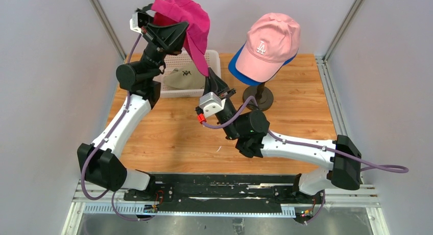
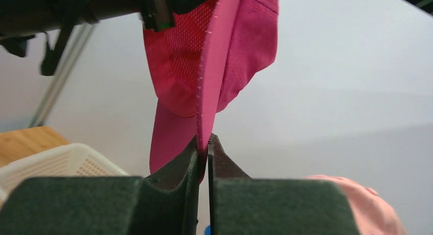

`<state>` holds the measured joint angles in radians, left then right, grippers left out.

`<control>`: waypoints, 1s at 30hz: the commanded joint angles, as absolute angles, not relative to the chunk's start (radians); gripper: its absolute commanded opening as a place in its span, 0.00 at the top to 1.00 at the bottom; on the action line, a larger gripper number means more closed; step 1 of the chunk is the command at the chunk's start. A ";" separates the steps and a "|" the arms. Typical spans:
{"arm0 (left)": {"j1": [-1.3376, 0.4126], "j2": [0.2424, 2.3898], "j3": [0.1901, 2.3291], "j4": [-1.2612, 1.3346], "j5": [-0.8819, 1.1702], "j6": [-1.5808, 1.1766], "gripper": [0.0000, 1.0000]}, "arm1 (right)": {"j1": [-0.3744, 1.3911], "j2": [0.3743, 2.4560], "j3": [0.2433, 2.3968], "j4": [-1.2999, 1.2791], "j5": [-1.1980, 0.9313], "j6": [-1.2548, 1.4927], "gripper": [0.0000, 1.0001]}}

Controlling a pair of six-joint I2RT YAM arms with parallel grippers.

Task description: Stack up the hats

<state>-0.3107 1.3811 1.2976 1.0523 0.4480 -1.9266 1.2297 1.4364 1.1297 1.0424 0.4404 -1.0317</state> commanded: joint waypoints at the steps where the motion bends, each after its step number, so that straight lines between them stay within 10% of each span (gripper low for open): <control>1: -0.318 1.358 1.278 1.072 0.475 -1.908 1.00 | 1.245 1.432 1.108 1.223 0.439 -1.150 0.99; 16: -0.292 1.327 1.241 0.867 0.562 -1.729 0.63 | 1.285 1.643 1.283 1.510 0.590 -1.677 0.99; 30: -0.264 1.159 1.251 0.325 0.645 -1.320 0.51 | 1.291 1.671 1.304 1.545 0.571 -1.799 1.00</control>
